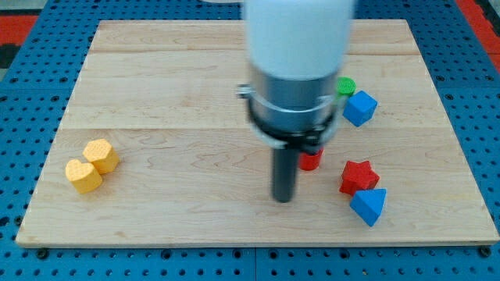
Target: Push the green circle with blue cube towards top center of the board
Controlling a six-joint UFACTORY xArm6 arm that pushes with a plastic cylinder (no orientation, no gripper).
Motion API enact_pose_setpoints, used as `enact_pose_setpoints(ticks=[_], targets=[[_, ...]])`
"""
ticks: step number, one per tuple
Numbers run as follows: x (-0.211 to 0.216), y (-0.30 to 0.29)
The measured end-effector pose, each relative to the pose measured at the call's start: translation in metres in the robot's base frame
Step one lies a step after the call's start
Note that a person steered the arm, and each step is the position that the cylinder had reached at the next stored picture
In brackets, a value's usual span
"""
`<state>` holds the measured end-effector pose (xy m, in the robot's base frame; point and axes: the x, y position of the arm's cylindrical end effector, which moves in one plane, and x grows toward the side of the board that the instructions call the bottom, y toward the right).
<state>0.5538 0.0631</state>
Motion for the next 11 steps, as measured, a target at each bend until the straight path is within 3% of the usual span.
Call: enact_pose_setpoints(ticks=[2, 3, 4, 5, 6, 7, 8, 9, 10, 11], targets=[[-0.064, 0.017], [-0.061, 0.072], [-0.088, 0.097], [-0.117, 0.064], [-0.124, 0.065], [-0.102, 0.107], [-0.121, 0.113], [-0.175, 0.048], [-0.205, 0.039], [-0.170, 0.006]])
